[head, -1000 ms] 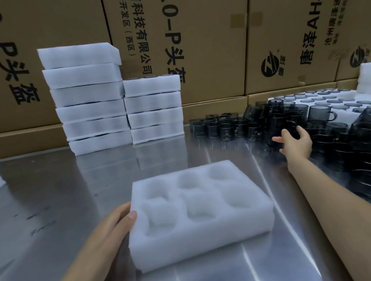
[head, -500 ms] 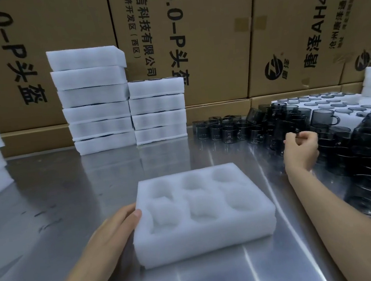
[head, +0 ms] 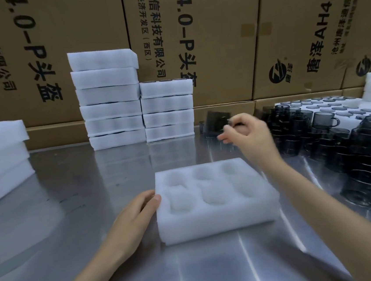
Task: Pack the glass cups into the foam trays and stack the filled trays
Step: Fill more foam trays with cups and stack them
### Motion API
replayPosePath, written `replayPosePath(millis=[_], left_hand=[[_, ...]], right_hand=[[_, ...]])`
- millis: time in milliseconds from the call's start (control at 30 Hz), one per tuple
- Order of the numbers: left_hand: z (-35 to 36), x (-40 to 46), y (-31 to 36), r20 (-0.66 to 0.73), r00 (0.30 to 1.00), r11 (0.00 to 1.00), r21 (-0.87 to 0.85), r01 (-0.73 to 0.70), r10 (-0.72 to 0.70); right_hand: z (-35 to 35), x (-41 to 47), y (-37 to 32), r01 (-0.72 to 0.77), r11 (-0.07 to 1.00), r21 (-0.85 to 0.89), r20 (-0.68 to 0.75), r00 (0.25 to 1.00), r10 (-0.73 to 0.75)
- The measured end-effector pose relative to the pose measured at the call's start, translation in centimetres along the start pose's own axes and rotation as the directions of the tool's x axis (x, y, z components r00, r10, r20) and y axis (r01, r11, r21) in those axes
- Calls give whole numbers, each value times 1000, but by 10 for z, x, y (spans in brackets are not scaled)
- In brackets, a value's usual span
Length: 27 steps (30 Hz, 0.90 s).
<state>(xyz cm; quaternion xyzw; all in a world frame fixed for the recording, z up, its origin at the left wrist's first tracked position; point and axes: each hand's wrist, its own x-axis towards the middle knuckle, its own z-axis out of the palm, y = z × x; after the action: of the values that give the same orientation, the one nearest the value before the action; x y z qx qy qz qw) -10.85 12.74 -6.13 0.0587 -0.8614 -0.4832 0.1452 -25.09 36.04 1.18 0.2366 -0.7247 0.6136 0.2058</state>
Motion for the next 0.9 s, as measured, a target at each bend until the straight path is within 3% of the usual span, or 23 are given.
replayPosePath(millis=[133,267,600,900], left_hand=[[1,1,-2,-1,1000,1000,-10,-9,9],[1,1,-3,-8,1000,1000,-5,-2,2],[1,2,-5,3,1000,999,44,8,-8],[1,1,-5,10,1000,999,32,-12,12]], right_hand=[[42,-30,-19,-44,998,-38,245,968,52],[59,-46,-21,-63,985,-163,372,920,120],[58,-55,-27,48,945,-323,442,891,106],[56,-53,-18,64,911,-408,411,903,121]])
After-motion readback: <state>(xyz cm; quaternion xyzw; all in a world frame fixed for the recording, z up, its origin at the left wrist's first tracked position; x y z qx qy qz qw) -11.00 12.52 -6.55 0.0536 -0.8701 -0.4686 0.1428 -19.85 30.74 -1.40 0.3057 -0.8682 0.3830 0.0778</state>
